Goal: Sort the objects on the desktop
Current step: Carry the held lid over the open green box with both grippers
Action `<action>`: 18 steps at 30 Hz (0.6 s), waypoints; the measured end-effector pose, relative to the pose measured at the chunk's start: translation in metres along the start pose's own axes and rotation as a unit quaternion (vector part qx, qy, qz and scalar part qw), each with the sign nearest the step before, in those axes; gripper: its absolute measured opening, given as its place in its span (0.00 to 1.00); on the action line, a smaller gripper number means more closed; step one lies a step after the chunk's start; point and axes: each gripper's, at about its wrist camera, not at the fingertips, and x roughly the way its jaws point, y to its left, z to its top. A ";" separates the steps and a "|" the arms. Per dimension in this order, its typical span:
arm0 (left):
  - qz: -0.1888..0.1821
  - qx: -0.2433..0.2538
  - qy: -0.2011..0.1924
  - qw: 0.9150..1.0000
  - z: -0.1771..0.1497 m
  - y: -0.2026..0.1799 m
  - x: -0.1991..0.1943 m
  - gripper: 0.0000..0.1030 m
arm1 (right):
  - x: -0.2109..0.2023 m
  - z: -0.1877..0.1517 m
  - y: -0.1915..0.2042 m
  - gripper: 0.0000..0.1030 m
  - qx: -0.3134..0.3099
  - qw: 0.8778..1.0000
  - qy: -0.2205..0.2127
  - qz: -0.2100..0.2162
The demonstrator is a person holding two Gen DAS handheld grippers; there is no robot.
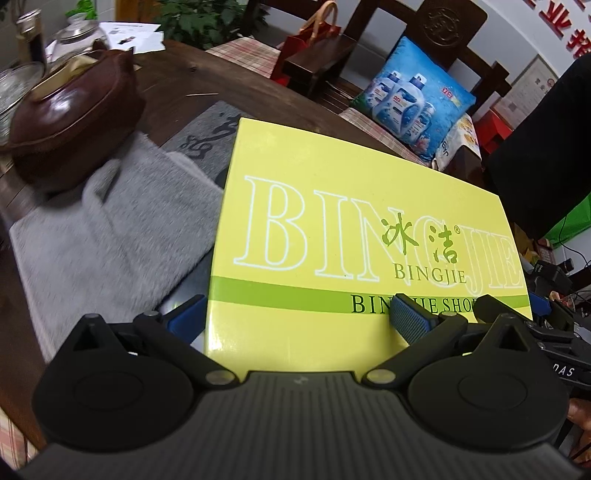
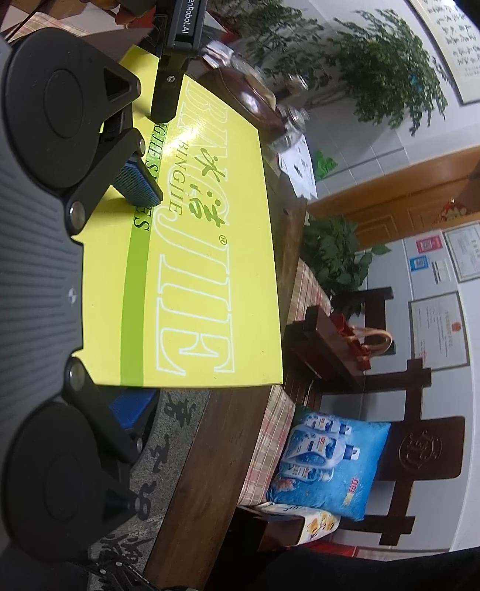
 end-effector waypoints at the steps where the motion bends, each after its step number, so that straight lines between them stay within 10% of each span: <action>1: 0.002 -0.002 -0.002 1.000 -0.005 0.000 -0.003 1.00 | -0.004 -0.004 0.002 1.00 -0.003 1.000 0.000 0.003; 18: 0.014 -0.051 -0.006 0.999 -0.085 0.003 -0.026 1.00 | -0.049 -0.068 0.020 1.00 -0.042 0.999 0.005 0.020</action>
